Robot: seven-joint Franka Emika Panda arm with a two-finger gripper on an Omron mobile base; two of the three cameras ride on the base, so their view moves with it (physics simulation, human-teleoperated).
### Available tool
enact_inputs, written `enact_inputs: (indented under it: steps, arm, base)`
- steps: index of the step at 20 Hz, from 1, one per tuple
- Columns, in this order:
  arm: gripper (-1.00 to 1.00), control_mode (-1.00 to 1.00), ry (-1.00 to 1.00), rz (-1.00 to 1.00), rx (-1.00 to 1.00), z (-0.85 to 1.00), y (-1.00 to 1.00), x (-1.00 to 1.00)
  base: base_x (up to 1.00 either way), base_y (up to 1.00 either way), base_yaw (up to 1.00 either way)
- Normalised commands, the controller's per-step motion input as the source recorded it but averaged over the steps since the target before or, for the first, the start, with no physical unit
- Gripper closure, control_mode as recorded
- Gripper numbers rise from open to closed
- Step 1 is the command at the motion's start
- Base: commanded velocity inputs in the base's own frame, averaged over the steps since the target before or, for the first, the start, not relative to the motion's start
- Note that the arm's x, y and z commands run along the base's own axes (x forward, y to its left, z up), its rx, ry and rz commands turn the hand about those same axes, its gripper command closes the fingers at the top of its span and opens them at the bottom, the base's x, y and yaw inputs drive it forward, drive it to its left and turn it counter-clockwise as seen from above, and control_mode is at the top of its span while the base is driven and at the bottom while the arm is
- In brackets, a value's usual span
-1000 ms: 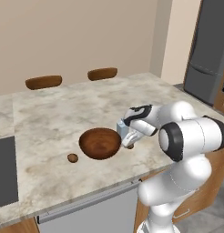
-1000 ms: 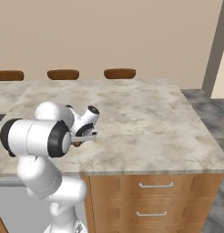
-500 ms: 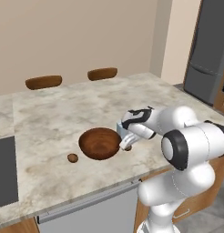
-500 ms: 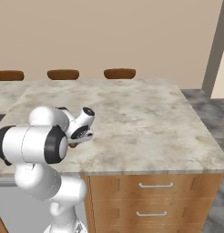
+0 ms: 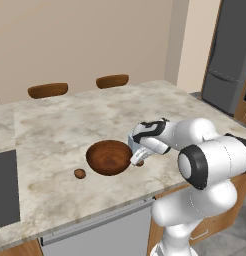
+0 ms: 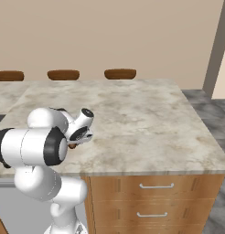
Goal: Gather the eggs and milk located in the vicinity of the sink area and place them right next to the bowl.
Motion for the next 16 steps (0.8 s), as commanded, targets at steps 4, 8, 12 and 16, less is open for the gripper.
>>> enact_inputs:
  steps: [4,8,12,16]
  arm:
    - [-1.00,-1.00,0.01,0.00,0.00,0.00,0.00,0.00]
    - [-1.00,-1.00,0.00,0.00,0.00,0.00,0.00,0.04]
    - [-1.00,-1.00,0.00,0.00,0.00,0.31,0.00,0.03]
    - [-1.00,-1.00,0.00,0.00,0.01,0.95,-0.19,-0.27]
  base:
    - [0.00,0.00,0.00]
    - [0.00,0.00,0.00]
    - [0.00,0.00,0.00]
    - [0.00,0.00,0.00]
